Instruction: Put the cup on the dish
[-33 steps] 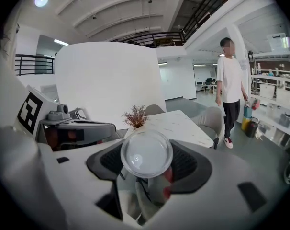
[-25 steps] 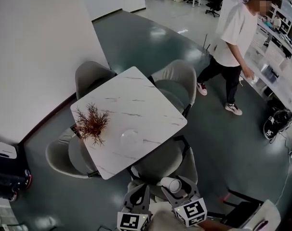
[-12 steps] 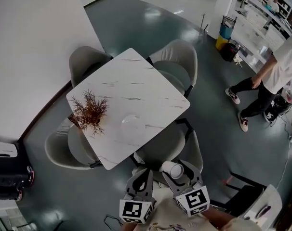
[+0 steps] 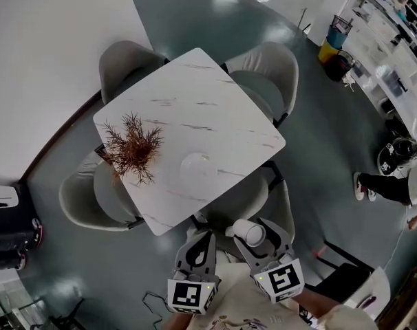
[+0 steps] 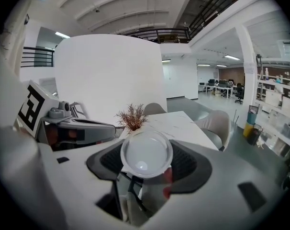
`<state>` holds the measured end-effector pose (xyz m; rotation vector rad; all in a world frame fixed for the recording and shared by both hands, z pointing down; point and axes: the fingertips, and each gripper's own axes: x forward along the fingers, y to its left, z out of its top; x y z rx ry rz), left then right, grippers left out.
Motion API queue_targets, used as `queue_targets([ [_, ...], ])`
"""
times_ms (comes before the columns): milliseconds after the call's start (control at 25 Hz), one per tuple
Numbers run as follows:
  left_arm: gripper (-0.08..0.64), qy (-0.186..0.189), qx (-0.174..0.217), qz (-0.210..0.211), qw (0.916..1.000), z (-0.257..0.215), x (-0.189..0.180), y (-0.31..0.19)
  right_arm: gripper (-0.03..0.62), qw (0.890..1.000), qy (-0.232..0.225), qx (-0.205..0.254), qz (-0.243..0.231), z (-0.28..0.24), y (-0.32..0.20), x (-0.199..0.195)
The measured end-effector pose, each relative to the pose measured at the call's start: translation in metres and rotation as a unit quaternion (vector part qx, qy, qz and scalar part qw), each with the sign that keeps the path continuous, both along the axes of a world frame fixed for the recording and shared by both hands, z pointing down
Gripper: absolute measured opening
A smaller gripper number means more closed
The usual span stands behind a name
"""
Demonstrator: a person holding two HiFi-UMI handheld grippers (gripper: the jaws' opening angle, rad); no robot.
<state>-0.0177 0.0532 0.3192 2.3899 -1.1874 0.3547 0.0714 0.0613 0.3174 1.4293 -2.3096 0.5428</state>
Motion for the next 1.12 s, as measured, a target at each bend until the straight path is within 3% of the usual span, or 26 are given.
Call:
queue_targets([
  [240,0.006,-0.001,-0.027,-0.008,0.9996,0.026,-0.018,-0.019,0.273,1.000,0.012,-0.005,-0.011,0.008,-0.032,-0.014],
  [480,0.006,-0.001,-0.008,-0.012,0.9999,0.033,-0.026,-0.053,0.275,1.000,0.020,-0.005,-0.013,0.022,-0.057,-0.022],
  [1120,0.006,-0.010,-0.025,-0.003,0.9996,0.080,-0.036,-0.095,0.273,0.999,0.009,-0.031,-0.023,0.063,-0.102,-0.050],
])
